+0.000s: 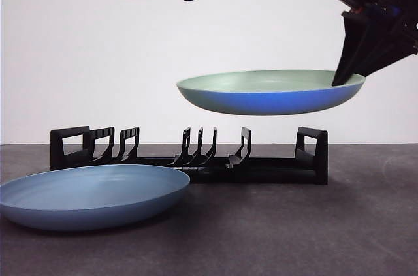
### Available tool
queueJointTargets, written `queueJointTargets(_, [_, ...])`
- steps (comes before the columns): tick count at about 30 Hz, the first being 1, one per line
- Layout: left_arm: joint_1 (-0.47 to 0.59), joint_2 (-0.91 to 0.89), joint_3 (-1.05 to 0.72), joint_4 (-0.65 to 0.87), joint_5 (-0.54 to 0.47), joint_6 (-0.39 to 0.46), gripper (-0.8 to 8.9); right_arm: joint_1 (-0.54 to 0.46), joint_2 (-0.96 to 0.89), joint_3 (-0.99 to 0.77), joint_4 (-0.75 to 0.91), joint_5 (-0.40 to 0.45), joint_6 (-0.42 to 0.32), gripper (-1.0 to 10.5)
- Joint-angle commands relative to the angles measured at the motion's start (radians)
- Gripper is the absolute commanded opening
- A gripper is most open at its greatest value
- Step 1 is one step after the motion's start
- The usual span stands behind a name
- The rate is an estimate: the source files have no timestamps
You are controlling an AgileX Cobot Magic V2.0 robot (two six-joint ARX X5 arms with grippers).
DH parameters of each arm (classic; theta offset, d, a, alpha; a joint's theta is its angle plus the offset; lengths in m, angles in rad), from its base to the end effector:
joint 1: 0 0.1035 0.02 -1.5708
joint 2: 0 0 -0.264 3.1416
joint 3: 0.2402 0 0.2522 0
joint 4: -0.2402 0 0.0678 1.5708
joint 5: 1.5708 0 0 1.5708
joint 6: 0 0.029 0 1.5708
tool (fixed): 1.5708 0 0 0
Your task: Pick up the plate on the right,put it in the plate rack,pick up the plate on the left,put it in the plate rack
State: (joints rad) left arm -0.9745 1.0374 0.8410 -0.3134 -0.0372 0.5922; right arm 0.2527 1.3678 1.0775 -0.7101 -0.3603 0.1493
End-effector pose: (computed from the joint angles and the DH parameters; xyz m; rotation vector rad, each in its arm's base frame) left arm 0.1257 -0.1832 0.2946 0.7939 0.1796 -1.0386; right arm 0.2588 0.0774 0.2695 0.1868 1.0542 0.4840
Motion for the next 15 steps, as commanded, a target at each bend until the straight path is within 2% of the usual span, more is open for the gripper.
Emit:
queueJointTargets(1, [-0.048,0.035,0.000,-0.005,-0.029,0.050,2.55,0.016,0.005,0.010,0.002,-0.008,0.000,-0.2])
queueJointTargets(10, [-0.105,0.209,0.000,-0.001,-0.082,0.067,2.54,0.039,0.004,0.014,-0.034,-0.013,0.000,-0.1])
queueJointTargets(15, [-0.105,0.290,0.000,0.044,-0.148,0.071,2.52,0.039,0.004,0.014,-0.037,-0.062,-0.001,-0.1])
